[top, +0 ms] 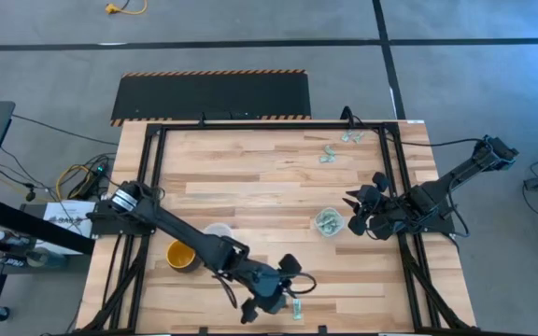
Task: Pick and place Stevia / Truvia into bins
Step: Put the white stevia packet into the round transparent container
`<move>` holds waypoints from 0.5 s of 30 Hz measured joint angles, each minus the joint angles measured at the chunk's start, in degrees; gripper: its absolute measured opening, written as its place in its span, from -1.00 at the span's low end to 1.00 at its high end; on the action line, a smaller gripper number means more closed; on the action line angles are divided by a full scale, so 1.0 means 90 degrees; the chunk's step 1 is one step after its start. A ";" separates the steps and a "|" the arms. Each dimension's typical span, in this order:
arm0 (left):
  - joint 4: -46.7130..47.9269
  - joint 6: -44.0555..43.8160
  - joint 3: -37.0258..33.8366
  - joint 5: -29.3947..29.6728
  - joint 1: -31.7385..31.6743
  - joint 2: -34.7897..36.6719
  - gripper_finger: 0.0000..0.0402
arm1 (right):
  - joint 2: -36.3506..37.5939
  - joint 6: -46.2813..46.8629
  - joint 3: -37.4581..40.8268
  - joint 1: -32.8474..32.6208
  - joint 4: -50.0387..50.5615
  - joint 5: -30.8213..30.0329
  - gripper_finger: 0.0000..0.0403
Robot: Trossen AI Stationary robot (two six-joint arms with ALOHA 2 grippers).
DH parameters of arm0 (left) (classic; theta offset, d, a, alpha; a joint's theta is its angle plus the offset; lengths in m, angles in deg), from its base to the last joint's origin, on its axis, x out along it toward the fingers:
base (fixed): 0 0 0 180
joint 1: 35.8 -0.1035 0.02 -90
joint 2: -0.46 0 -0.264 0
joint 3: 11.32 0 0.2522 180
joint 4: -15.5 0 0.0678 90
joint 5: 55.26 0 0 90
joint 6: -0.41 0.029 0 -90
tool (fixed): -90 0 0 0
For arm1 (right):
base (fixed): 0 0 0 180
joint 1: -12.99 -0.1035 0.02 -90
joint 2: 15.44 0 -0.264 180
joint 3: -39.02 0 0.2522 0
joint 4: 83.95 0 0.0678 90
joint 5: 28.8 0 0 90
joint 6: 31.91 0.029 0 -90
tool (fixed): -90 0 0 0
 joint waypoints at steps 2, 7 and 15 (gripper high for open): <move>-0.0068 0.0012 -0.0009 -0.0063 -0.0024 -0.0118 -0.35 | 0.0002 0.0000 0.0000 -0.0002 -0.0002 0.0000 -0.54; -0.0367 0.0235 0.0052 -0.0364 -0.0061 -0.0586 -0.31 | 0.0000 0.0002 0.0003 -0.0001 -0.0069 0.0022 -0.54; -0.0202 0.0421 0.0602 -0.0400 -0.0095 -0.1449 -0.28 | 0.0000 0.0000 0.0005 0.0001 -0.0149 0.0136 -0.54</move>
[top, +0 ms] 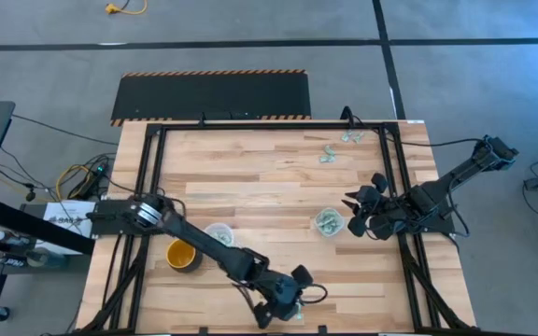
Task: Pick and place Stevia / Truvia into bins
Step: Put the white stevia packet into the round transparent container
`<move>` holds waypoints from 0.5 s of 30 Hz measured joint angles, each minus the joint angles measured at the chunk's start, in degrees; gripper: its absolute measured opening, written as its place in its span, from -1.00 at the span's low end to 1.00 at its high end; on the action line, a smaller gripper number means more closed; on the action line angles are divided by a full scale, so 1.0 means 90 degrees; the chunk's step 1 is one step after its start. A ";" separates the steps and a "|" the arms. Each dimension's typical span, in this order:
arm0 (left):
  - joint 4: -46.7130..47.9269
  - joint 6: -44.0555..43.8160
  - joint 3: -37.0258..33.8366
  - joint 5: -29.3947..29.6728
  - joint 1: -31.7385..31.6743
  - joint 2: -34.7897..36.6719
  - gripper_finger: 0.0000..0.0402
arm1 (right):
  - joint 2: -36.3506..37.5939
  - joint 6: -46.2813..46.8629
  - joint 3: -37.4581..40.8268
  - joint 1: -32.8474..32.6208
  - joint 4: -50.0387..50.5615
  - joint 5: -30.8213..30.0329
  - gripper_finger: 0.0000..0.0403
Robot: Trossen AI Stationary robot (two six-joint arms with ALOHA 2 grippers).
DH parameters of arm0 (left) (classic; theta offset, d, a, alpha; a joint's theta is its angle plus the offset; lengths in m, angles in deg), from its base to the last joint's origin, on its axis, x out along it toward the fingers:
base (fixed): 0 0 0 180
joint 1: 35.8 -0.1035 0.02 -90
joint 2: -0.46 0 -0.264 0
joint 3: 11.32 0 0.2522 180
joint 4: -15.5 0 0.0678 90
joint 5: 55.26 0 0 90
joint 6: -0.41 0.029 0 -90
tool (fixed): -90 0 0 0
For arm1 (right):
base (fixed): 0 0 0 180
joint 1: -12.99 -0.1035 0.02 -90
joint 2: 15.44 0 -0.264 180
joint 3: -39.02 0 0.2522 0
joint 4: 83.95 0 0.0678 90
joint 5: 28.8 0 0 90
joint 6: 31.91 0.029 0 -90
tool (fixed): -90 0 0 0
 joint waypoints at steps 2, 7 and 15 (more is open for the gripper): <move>0.0312 0.0045 0.0142 0.0001 -0.0005 -0.0240 -0.28 | 0.0005 0.0000 0.0000 -0.0002 -0.0016 0.0000 -0.54; 0.0800 0.0292 0.0786 0.0071 -0.0012 -0.0827 -0.28 | 0.0001 0.0000 0.0000 0.0000 -0.0041 0.0004 -0.54; 0.1930 0.0605 0.1634 0.0102 -0.0007 -0.1526 -0.28 | 0.0000 0.0000 0.0000 0.0000 -0.0215 0.0007 -0.54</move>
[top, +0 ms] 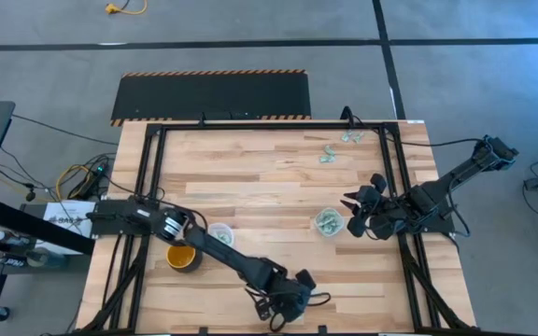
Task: Pick and place Stevia / Truvia into bins
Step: Put the white stevia packet into the round transparent container
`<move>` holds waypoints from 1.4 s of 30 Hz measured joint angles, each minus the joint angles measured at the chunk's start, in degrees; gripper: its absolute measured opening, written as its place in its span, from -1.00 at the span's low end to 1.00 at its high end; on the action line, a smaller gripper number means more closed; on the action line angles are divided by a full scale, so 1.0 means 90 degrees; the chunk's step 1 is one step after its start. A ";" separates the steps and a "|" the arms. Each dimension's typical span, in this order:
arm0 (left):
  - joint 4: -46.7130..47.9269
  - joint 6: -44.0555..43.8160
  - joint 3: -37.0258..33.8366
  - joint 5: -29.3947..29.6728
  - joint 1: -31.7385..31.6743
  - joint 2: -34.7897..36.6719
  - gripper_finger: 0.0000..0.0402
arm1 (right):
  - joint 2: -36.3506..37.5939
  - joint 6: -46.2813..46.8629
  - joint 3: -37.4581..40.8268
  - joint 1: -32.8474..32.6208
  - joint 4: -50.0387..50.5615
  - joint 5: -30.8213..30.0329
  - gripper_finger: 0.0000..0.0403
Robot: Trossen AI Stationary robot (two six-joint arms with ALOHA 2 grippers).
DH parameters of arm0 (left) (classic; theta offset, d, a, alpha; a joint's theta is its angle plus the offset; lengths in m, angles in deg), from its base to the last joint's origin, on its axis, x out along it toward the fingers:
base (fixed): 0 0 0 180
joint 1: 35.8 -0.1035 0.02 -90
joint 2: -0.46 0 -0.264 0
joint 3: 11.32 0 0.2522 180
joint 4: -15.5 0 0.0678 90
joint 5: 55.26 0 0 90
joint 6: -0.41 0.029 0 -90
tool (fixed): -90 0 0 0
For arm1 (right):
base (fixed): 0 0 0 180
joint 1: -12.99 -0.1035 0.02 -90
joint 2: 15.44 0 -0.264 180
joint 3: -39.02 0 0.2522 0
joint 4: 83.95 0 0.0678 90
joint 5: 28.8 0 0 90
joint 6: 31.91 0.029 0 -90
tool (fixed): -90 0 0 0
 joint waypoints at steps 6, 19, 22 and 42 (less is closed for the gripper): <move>0.0075 0.0029 0.0010 -0.0075 -0.0010 -0.0040 -0.29 | 0.0002 0.0000 -0.0002 0.0000 -0.0091 0.0004 -0.54; 0.0030 -0.0377 0.0007 -0.0316 -0.0019 -0.0040 -0.82 | 0.0000 0.0000 -0.0002 0.0000 -0.0110 0.0006 -0.54; 0.0038 -0.0403 0.0007 -0.0224 -0.0019 -0.0040 -0.97 | 0.0000 0.0000 -0.0002 0.0000 -0.0110 0.0003 -0.54; 0.4003 -0.2173 0.1997 0.1744 0.0029 -0.0010 -1.00 | 0.0000 0.0000 -0.0002 0.0000 -0.0110 0.0000 -0.54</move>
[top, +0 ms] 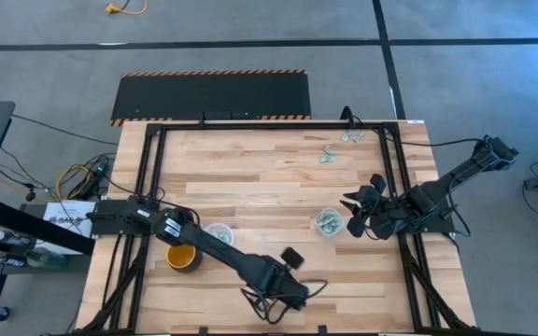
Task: Pick and place Stevia / Truvia into bins
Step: Put the white stevia packet into the round transparent container
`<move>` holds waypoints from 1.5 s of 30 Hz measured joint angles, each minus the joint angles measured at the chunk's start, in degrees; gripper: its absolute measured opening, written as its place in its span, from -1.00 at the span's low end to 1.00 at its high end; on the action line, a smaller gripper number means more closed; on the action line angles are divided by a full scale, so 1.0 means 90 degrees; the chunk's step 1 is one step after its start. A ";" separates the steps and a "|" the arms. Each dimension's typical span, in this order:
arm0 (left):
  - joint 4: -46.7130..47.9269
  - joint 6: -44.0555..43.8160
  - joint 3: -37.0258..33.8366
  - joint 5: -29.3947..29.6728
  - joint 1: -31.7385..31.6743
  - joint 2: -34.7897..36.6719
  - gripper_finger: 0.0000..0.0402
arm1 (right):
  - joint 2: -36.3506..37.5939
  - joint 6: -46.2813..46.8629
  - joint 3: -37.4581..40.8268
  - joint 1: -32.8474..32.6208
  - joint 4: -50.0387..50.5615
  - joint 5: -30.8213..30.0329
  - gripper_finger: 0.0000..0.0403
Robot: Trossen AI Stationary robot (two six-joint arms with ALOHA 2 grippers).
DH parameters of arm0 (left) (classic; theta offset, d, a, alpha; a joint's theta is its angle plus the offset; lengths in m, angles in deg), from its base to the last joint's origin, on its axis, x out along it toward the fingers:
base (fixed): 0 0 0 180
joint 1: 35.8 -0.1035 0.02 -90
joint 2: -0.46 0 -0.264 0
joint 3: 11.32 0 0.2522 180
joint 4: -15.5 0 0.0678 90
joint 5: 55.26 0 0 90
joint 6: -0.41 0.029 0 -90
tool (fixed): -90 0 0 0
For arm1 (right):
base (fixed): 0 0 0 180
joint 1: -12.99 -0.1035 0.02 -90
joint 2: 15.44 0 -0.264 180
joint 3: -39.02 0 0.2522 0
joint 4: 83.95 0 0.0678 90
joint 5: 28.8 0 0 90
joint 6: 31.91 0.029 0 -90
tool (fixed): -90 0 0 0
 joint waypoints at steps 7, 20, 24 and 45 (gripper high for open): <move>0.2431 -0.1684 0.0080 0.0719 -0.0145 0.0144 -1.00 | 0.0000 0.0000 0.0000 0.0000 0.0000 -0.0002 -0.54; 0.2290 -0.2834 -0.1820 0.0530 -0.0404 0.1354 -1.00 | 0.0001 0.0000 0.0000 -0.0001 -0.0046 -0.0002 -0.54; 0.2289 -0.3326 -0.2858 0.0563 -0.0494 0.2009 -1.00 | 0.0001 0.0000 0.0000 0.0000 -0.0049 -0.0002 -0.54; 0.0338 -0.4159 -0.6565 -0.0787 -0.0755 0.4346 -1.00 | 0.0000 0.0000 -0.0002 0.0000 -0.0120 -0.0002 -0.54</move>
